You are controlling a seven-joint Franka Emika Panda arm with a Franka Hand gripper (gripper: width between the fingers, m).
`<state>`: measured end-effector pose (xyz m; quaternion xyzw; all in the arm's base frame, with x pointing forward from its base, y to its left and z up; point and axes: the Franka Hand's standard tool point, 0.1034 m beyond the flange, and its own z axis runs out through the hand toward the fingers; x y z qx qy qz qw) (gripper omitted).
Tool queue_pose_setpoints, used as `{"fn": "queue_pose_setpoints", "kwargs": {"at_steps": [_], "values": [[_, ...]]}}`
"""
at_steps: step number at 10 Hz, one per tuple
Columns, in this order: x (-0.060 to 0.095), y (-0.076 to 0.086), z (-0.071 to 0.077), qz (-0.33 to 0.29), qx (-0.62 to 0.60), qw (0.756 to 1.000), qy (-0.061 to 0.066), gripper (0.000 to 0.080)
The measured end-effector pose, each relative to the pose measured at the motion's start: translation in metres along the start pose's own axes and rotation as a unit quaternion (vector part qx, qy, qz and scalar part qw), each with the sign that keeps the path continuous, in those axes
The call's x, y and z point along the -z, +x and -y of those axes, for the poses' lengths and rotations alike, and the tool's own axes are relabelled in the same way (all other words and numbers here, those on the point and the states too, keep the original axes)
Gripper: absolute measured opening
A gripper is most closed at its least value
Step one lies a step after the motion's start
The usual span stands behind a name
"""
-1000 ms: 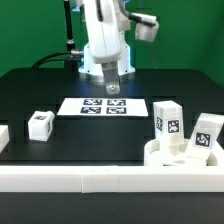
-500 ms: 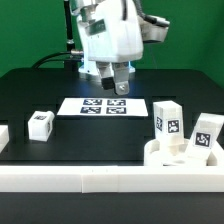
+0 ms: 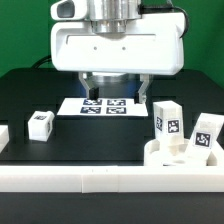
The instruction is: Assemble stool
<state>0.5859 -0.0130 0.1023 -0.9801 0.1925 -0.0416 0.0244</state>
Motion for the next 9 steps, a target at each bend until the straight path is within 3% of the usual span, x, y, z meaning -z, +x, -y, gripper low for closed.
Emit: {"fn": "queue_pose_setpoints", "kwargs": {"at_steps": [3,5,7,8,9], "values": [[-0.001,0.002,-0.006,-0.001,0.13,0.991,0.001,0.0648],[-0.004,0.009,-0.041,-0.006,0.153,0.988,-0.003,0.0648],[-0.008,0.016,-0.093,-0.021,0.177,0.984,-0.01,0.0648],[-0.01,0.014,-0.104,-0.021,0.17,0.985,-0.012,0.0648],[-0.01,0.014,-0.102,-0.021,0.17,0.985,-0.012,0.0648]]}}
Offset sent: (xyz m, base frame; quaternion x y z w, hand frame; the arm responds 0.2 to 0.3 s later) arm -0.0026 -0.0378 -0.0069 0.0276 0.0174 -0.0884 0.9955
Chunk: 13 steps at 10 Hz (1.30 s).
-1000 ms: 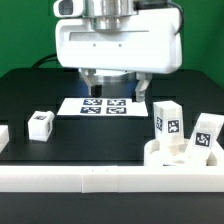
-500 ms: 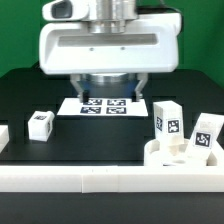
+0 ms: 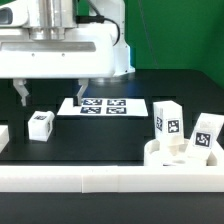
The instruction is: Assemble stool
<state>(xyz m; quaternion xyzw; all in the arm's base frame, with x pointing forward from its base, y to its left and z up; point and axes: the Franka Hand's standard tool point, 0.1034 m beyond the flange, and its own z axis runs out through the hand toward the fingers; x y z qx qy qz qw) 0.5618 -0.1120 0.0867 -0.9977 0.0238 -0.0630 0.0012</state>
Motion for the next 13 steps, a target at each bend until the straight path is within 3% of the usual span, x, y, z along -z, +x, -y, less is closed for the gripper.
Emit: {"fn": "queue_pose_setpoints", "kwargs": {"at_steps": [3,4,6,7,8,10,11,13], "values": [[-0.002,-0.004,-0.002,0.001,-0.009,1.0,0.002,0.0648],[-0.011,-0.019,-0.013,0.01,-0.03,0.999,0.003,0.0648],[-0.025,-0.041,-0.037,0.012,-0.021,1.0,-0.01,0.0648],[-0.029,-0.046,-0.046,0.018,-0.021,1.0,-0.01,0.0648],[-0.029,-0.046,-0.041,0.033,-0.029,0.999,-0.002,0.0648],[-0.03,-0.046,-0.041,0.035,-0.029,0.999,-0.001,0.0648],[-0.03,-0.056,-0.03,0.112,-0.037,0.993,0.024,0.0648],[-0.032,-0.051,-0.033,0.201,-0.04,0.978,0.038,0.0648]]}}
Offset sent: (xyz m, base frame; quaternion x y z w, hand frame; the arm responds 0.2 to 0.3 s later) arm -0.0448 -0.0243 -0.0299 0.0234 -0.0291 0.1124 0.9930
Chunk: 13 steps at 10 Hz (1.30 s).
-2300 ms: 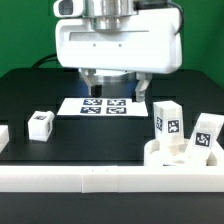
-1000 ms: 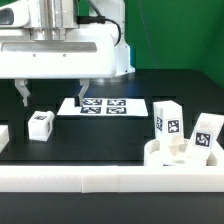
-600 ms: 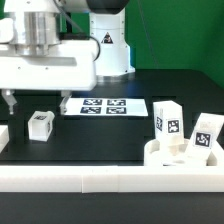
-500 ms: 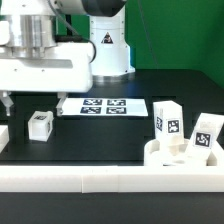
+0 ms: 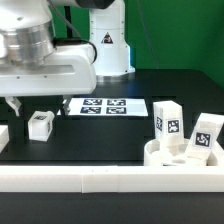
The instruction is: Assemble stool
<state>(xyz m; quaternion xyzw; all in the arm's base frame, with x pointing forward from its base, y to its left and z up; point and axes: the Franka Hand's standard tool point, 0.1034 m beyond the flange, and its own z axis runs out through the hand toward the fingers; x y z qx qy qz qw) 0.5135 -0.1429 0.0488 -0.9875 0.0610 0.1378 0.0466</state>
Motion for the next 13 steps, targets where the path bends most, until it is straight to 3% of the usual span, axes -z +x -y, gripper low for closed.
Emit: {"fn": "queue_pose_setpoints", "kwargs": {"at_steps": [1,5,7,9,13], "values": [[-0.001,-0.002,-0.002,0.067,-0.002,0.998,-0.002,0.0648],[-0.008,-0.008,0.008,0.237,0.002,0.971,0.025,0.0648],[-0.01,-0.001,0.006,0.23,0.004,0.973,0.022,0.0648],[-0.009,-0.002,0.003,0.24,-0.021,0.97,-0.017,0.0648],[-0.01,-0.004,0.002,0.243,-0.019,0.97,-0.015,0.0648]]}}
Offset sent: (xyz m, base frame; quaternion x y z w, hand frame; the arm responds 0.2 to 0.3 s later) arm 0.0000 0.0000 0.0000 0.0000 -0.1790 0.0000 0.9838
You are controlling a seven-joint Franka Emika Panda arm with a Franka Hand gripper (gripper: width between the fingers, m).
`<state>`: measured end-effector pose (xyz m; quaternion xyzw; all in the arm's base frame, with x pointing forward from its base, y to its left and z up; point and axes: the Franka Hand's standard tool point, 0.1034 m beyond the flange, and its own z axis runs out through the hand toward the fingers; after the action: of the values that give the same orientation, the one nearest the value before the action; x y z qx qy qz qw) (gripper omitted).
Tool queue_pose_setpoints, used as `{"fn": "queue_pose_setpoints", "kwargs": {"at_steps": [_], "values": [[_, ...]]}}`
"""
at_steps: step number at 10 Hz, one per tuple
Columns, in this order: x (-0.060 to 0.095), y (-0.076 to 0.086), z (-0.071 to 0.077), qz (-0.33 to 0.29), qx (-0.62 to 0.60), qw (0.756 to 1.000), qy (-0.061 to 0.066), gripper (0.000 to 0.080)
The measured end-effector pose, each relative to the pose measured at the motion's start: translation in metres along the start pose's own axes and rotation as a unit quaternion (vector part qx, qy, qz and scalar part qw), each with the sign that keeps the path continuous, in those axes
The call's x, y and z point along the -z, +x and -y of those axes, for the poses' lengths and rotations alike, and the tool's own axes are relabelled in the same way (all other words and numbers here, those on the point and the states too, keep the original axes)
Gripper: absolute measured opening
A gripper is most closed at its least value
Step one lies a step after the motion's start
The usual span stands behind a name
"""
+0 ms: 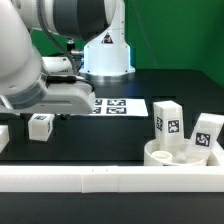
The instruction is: Assemble stool
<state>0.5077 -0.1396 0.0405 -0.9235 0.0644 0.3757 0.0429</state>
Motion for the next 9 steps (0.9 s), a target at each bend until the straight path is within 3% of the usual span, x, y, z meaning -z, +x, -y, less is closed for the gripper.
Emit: {"fn": "queue_pose_setpoints", "kwargs": {"at_steps": [1,2,3,5,9], "values": [[-0.001,0.0,-0.001,0.003,0.0,1.0,0.0,0.0648],[-0.012,-0.015,-0.003,0.069,-0.005,0.998,0.008,0.0648],[-0.018,-0.009,-0.006,0.115,-0.007,0.993,0.007,0.0648],[-0.019,0.007,-0.007,0.109,-0.004,0.994,-0.001,0.0648],[-0.027,0.015,-0.01,0.093,-0.005,0.996,-0.004,0.0648]]}}
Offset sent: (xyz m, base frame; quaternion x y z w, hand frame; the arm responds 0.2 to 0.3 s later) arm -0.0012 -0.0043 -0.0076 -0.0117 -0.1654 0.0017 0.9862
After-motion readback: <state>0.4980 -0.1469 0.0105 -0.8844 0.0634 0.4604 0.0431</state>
